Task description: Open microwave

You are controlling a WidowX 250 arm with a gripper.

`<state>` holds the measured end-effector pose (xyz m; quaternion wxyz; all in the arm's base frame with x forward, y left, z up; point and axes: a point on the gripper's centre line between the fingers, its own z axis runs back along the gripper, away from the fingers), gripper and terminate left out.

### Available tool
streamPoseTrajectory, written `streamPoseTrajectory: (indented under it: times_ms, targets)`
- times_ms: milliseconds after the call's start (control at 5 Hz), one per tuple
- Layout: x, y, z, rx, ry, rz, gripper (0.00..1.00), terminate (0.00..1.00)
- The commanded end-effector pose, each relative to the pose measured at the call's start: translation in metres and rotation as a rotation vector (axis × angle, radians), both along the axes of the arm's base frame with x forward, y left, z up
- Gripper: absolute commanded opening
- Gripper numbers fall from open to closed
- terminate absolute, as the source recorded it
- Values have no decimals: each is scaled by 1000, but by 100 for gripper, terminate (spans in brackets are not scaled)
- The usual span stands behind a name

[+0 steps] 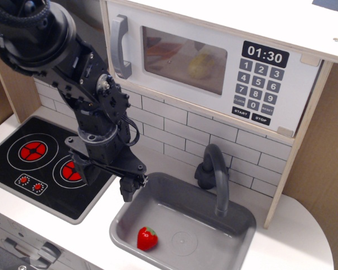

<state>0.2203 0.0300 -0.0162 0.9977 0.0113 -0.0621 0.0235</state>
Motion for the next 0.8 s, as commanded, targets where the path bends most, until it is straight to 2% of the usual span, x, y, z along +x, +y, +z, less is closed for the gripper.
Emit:
streamPoseTrajectory:
  times_ms: [0,400,600]
  targets:
    - [0,0,0,0,0,0,100,0]
    - [33,6,100,-141,-106,-26,100,0]
    - [51,9,126,-90,-177,-32,100,0]
